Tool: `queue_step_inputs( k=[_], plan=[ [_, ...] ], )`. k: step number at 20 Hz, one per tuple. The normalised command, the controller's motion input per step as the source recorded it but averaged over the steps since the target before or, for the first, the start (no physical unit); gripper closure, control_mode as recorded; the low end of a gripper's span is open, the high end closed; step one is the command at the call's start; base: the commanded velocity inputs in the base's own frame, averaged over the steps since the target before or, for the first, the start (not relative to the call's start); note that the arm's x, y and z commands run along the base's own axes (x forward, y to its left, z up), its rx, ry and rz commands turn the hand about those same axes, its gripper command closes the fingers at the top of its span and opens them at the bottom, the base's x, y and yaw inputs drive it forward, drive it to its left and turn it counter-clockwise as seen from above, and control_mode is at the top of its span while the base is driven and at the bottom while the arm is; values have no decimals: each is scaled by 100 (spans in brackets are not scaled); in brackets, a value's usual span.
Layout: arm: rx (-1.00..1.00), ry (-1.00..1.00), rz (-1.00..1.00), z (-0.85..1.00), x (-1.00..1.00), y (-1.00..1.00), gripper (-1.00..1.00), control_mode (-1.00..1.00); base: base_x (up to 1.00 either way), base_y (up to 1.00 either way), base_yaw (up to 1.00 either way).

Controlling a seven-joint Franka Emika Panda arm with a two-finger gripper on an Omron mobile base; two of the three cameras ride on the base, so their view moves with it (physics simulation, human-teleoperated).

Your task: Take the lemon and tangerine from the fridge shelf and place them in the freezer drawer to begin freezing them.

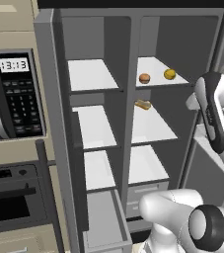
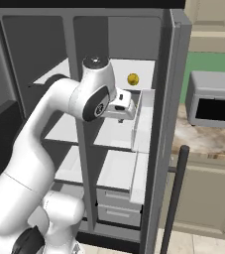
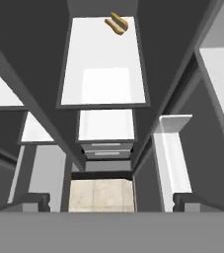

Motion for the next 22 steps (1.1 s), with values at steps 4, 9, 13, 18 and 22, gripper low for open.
queue_step_inputs(
  k=[4, 9, 13, 18, 22],
  plan=[
    [0, -25, -1, 2, -13, -23, -100, -100, 0, 0, 0],
    [0, -14, -3, 25, 75, 17, -100, -100, 0, 0, 0],
    [0, -5, -10, 40, 99, 12, -100, -100, 0, 0, 0],
    [0, 1, -19, 34, 95, -2, -100, -100, 0, 0, 0],
    [0, 2, -13, 1, 81, 0, -100, -100, 0, 0, 0]
  ],
)
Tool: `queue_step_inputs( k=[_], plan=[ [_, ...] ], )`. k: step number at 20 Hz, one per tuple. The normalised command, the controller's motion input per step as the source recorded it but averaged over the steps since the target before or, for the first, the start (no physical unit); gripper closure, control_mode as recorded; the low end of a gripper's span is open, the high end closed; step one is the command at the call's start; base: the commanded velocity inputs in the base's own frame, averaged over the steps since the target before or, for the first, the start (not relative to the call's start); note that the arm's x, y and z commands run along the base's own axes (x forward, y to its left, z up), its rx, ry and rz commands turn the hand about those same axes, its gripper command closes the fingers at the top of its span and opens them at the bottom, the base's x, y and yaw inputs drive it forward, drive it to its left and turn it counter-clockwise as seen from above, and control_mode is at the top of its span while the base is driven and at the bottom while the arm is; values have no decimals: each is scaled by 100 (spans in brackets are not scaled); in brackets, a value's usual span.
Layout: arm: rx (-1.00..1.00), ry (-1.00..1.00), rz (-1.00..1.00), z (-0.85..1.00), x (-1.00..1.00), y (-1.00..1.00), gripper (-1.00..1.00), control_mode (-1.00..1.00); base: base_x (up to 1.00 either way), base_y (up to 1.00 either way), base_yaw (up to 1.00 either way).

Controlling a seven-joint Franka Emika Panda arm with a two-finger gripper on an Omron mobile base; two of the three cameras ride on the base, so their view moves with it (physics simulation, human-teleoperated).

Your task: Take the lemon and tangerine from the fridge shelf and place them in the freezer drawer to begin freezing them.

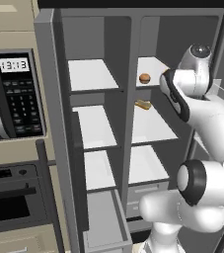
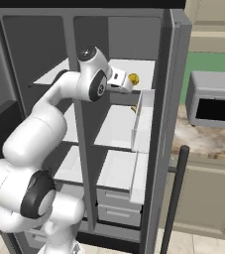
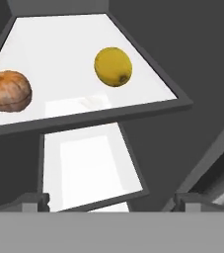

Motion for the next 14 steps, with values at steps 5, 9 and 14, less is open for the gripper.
queue_step_inputs(
  k=[5, 9, 14],
  plan=[
    [2, 0, -1, 0, 42, -5, -100, -100, 0, 0, 0],
    [6, 0, 0, 0, 36, -26, -100, -100, 0, 0, 0],
    [5, 0, 0, 0, 51, -22, -100, -100, 0, 0, 0]
  ],
)
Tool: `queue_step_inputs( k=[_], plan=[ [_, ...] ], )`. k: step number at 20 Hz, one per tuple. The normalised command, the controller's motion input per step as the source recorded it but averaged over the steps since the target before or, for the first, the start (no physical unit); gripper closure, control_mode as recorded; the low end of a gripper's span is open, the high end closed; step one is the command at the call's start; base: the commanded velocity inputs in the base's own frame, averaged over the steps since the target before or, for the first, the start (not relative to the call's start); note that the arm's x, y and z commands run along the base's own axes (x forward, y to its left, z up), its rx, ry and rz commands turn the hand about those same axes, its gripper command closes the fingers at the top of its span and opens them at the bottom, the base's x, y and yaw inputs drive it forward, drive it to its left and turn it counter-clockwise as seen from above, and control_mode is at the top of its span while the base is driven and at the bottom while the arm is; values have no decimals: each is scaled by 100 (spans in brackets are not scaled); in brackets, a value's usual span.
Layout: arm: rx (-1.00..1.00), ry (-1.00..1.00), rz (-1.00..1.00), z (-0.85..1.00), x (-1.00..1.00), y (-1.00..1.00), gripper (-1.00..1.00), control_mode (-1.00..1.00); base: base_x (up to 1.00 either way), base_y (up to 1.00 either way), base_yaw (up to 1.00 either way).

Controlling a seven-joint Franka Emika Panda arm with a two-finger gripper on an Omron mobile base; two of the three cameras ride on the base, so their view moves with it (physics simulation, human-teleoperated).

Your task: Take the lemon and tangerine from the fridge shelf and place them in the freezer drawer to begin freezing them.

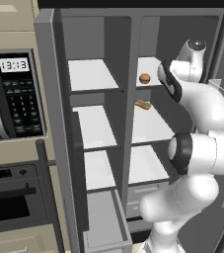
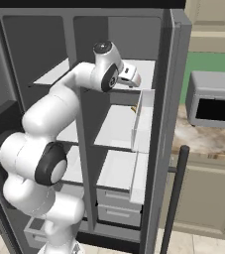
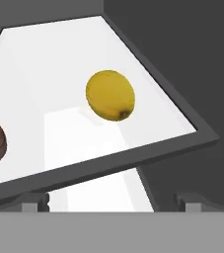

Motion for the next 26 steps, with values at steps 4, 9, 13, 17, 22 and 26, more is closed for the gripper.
queue_step_inputs(
  k=[4, 9, 13, 17, 22, 26],
  plan=[
    [1, 4, 0, 0, 64, -1, -100, -100, 0, 0, 0],
    [0, 3, 0, -8, 45, -4, -100, -100, 0, 0, 0],
    [1, 0, 0, -8, 25, -17, -100, -100, 0, 0, 0],
    [0, 0, 0, -9, 21, -25, -100, -100, 0, 0, 0],
    [0, 0, 0, -15, 37, -11, -100, -100, 0, 0, 0],
    [0, 0, 0, -17, 44, 0, -100, -100, 0, 0, 0]
  ],
)
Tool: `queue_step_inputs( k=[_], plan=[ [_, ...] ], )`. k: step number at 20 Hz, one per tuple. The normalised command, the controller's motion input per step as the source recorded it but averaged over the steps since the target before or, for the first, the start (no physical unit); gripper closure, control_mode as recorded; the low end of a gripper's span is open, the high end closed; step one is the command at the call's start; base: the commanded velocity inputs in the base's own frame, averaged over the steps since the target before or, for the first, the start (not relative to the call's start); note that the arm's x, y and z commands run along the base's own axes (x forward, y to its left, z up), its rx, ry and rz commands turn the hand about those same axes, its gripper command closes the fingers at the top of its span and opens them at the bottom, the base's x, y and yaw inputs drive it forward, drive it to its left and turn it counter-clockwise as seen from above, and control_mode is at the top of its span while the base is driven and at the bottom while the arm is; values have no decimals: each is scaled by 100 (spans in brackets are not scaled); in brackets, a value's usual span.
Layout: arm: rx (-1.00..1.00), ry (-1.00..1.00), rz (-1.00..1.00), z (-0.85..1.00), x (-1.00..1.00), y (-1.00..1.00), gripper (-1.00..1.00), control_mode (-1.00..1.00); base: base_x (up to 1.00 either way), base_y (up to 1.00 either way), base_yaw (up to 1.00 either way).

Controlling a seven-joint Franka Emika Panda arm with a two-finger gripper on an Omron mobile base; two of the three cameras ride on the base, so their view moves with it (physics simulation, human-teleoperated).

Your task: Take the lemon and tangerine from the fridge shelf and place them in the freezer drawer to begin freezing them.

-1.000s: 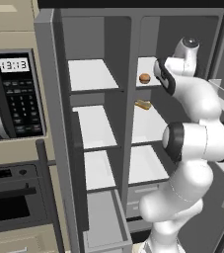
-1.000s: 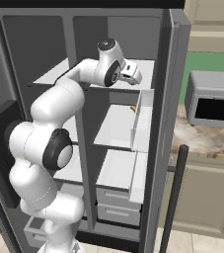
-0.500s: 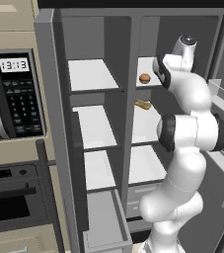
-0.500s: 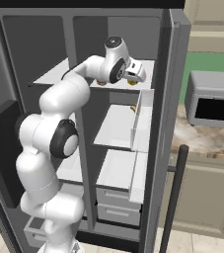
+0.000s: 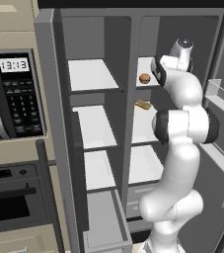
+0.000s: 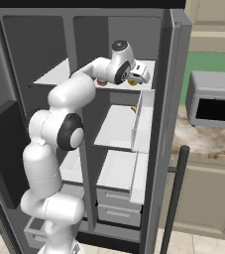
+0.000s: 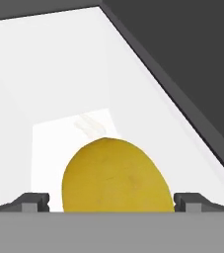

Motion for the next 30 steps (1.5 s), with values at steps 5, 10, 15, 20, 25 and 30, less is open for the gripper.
queue_step_inputs(
  k=[5, 10, 15, 20, 25, 30],
  plan=[
    [0, 0, 0, -21, 21, 0, -100, -100, 0, 0, 0],
    [0, -1, 2, -36, 0, 4, 100, -100, 0, 0, 0],
    [0, -12, 3, -13, -9, 19, 100, -100, 0, 0, 0],
    [0, -34, 5, 13, -83, 33, 100, -100, 0, 0, 0],
    [0, -12, 1, -5, -100, 36, 100, -100, 0, 0, 0],
    [0, 0, 0, -17, -100, 40, 100, -100, 0, 0, 0]
  ],
)
